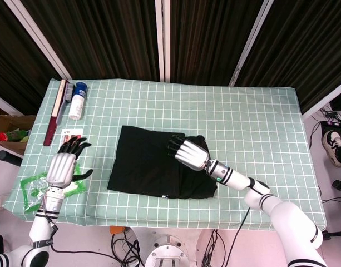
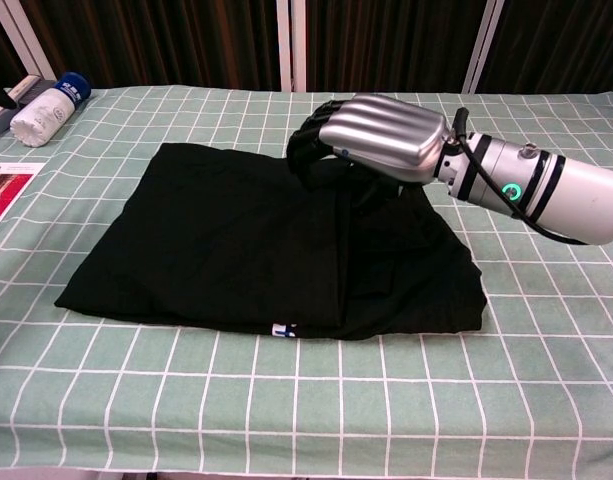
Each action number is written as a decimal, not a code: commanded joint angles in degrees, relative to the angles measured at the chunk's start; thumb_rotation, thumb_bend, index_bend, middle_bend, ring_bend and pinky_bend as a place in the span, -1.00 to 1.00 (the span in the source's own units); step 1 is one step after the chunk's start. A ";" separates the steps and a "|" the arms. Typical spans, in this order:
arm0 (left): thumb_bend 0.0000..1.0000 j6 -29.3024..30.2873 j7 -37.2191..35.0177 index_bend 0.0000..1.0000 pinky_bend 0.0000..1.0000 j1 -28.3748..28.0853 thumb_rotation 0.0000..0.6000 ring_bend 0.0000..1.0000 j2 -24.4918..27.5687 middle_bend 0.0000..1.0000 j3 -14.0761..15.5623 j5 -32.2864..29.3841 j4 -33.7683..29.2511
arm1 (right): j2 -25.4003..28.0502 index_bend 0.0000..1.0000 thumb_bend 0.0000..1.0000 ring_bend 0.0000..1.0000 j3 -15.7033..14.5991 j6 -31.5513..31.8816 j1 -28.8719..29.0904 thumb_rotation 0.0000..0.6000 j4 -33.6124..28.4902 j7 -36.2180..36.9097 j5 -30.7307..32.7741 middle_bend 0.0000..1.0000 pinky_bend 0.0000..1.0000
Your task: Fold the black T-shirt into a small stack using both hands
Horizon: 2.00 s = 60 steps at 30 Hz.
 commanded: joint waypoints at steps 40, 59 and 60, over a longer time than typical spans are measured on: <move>-0.72 -3.10 2.47 -0.51 -0.65 0.74 1.00 -0.83 0.13 -0.72 -1.29 0.56 -2.61 | 25.30 -1.00 -0.66 -1.00 -5.16 -10.58 -6.16 1.00 -29.44 -18.30 4.94 -0.76 -0.98; -0.72 -1.32 2.66 -0.51 -0.65 2.27 1.00 -0.83 -0.31 -0.73 -0.80 2.36 -3.27 | 25.37 -0.09 -0.59 -0.80 -7.75 0.04 -11.75 1.00 -35.98 -16.41 -3.57 -0.44 -0.78; -0.72 -1.30 2.61 -0.51 -0.65 2.38 1.00 -0.83 -0.32 -0.73 -0.74 2.37 -3.25 | 24.59 -0.08 -0.59 -0.79 -7.82 -0.17 -11.79 1.00 -35.40 -15.92 -3.70 -0.43 -0.78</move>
